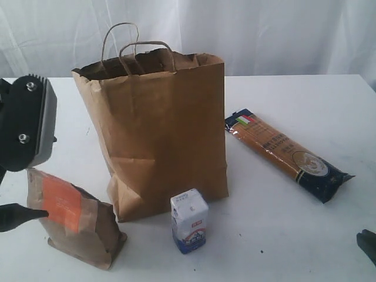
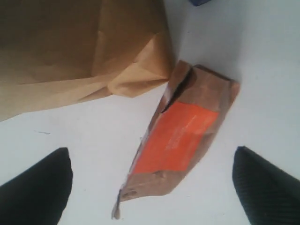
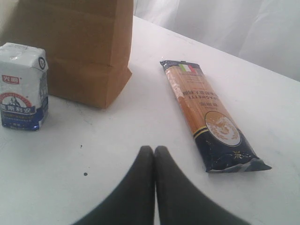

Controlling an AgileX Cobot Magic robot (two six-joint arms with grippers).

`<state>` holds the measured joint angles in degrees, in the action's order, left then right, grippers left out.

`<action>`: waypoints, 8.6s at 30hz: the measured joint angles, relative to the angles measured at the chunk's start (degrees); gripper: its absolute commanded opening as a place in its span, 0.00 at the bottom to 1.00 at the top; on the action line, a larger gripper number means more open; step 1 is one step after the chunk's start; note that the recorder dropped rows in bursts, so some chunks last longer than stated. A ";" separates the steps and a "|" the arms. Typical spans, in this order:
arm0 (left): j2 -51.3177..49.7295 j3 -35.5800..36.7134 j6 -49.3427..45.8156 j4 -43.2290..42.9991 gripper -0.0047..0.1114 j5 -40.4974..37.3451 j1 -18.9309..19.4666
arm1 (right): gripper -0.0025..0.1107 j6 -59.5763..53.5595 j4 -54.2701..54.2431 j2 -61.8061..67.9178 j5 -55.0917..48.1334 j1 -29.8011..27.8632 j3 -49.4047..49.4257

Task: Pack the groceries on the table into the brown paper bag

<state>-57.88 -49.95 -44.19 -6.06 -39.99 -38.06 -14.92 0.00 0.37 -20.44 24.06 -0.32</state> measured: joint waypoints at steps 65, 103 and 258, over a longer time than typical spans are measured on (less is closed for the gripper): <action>-2.44 -34.68 27.17 -22.16 0.04 -10.72 0.03 | 0.02 0.00 0.00 0.00 0.00 0.00 0.00; -25.52 -41.59 10.76 -0.68 0.04 -5.50 -5.24 | 0.02 0.00 0.00 0.00 0.00 0.00 0.00; 17.37 3.30 21.47 25.91 0.04 16.86 -5.82 | 0.02 0.00 0.00 0.00 0.00 0.00 0.00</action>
<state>-40.50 -46.65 -22.72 19.85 -23.13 -43.88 -14.92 0.00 0.37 -20.44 24.06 -0.32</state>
